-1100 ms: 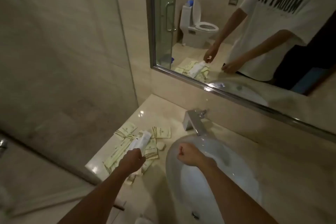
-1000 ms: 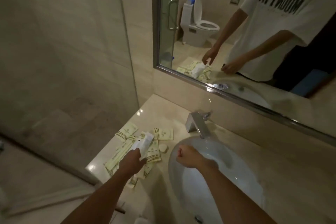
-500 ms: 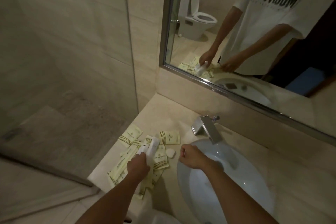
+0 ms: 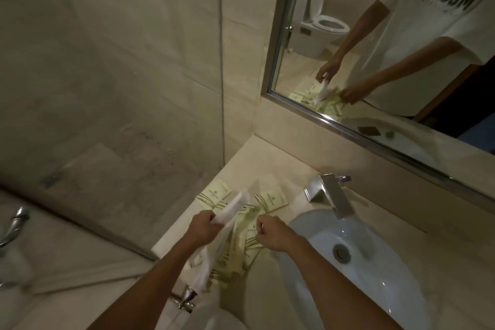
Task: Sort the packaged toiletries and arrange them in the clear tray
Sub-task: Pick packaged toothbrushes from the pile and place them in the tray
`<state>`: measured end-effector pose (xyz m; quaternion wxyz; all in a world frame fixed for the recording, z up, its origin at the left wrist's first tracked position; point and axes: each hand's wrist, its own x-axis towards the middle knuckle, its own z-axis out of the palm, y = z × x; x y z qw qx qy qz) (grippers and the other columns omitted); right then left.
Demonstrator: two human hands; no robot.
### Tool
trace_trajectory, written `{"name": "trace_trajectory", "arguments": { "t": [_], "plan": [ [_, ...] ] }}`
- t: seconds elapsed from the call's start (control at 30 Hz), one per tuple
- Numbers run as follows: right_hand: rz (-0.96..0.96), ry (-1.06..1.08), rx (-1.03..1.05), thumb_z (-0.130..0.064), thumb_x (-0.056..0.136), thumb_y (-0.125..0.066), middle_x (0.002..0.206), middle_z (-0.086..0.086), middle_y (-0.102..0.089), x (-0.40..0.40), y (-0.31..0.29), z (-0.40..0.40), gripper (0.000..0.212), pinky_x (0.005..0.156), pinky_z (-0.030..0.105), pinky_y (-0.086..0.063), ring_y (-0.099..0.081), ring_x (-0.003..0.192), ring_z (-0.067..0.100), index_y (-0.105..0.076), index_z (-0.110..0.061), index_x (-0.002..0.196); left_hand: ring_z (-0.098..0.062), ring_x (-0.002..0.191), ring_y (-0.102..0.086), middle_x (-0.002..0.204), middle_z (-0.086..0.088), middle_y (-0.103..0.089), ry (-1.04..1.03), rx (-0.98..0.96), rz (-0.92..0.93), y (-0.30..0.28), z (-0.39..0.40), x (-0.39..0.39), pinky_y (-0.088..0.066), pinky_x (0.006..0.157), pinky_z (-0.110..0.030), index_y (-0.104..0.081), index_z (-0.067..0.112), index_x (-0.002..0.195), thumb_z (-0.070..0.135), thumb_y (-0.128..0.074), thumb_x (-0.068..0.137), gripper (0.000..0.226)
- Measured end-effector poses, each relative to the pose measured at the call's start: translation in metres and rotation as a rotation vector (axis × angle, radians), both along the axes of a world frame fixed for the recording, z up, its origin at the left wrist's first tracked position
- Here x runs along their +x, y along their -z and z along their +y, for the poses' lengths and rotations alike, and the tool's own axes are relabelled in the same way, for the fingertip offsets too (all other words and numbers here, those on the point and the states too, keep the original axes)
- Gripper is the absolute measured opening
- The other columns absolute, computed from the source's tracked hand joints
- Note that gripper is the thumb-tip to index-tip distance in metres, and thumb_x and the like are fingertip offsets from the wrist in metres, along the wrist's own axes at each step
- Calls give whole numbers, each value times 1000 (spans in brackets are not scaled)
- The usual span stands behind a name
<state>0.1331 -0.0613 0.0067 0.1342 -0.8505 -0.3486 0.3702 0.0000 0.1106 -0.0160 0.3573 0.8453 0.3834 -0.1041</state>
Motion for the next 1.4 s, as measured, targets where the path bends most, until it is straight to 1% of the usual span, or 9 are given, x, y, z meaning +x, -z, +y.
{"name": "trace_trajectory", "arguments": {
  "t": [0.1, 0.17, 0.27, 0.47, 0.6, 0.73, 0.93, 1.17, 1.4],
  "plan": [
    [-68, -153, -6, -15, 85, -54, 106, 7, -61, -15, 8, 27, 10, 77, 37, -48, -58, 92, 26, -54, -23, 91, -21, 74, -56, 82, -5, -59, -84, -42, -49, -6, 18, -20, -40, 62, -28, -56, 10, 83, 28, -62, 88, 19],
    [-128, -294, -6, -12, 88, -53, 121, 8, -56, -22, 16, 46, 26, 86, 37, -46, -54, 109, 26, -56, -18, 113, -24, 75, -60, 84, -9, -62, -146, -65, -76, -9, 29, -34, -44, 61, -30, -58, 8, 89, 26, -62, 88, 19],
    [-246, -515, 46, 1, 86, -50, 127, 11, -53, -34, 26, 66, 39, 90, 41, -46, -44, 120, 29, -57, -13, 123, -27, 78, -62, 86, -12, -64, -198, -72, -79, -13, 43, -54, -44, 60, -30, -57, 7, 92, 26, -62, 88, 20],
    [-456, -829, 12, 9, 72, -61, 108, 11, -56, -47, 46, 81, 36, 74, 40, -46, -51, 104, 30, -63, -10, 103, -18, 72, -59, 79, -2, -60, -200, -74, -116, -8, 57, -71, -42, 54, -25, -53, 16, 84, 26, -64, 88, 15],
    [-549, -894, -34, -7, 42, -84, 78, -2, -63, -49, 55, 87, 41, 59, 28, -49, -61, 73, 19, -67, -23, 76, -10, 67, -55, 78, 0, -60, -181, -66, -157, -7, 59, -71, -38, 52, -20, -56, 14, 85, 26, -64, 88, 15],
    [-583, -1013, -62, -13, 52, -83, 76, -3, -66, -54, 65, 89, 32, 67, 29, -51, -63, 70, 17, -68, -22, 78, -9, 66, -55, 76, 2, -60, -167, -92, -182, -8, 63, -70, -39, 53, -19, -55, 19, 82, 27, -64, 88, 14],
    [-692, -1162, -68, -21, 57, -83, 71, -7, -66, -55, 64, 90, 23, 66, 27, -51, -62, 65, 14, -68, -24, 74, -12, 66, -54, 74, 1, -59, -169, -119, -227, -12, 70, -72, -42, 57, -24, -52, 23, 76, 25, -64, 88, 17],
    [-762, -1126, 201, -29, 63, -73, 69, -10, -64, -35, 32, 85, 12, 69, 23, -48, -59, 66, 10, -65, -27, 71, -18, 69, -61, 83, -6, -64, -158, -144, -265, -19, 71, -70, -48, 56, -27, -53, 18, 86, 27, -62, 89, 14],
    [-739, -711, 288, -30, 53, -70, 72, -5, -59, 2, -6, 34, 24, 63, 25, -46, -57, 67, 14, -56, -22, 72, -23, 80, -63, 95, -8, -63, -54, -168, -297, -39, 52, -34, -52, 62, -32, -55, 12, 105, 17, -67, 82, 27]
  ]
}}
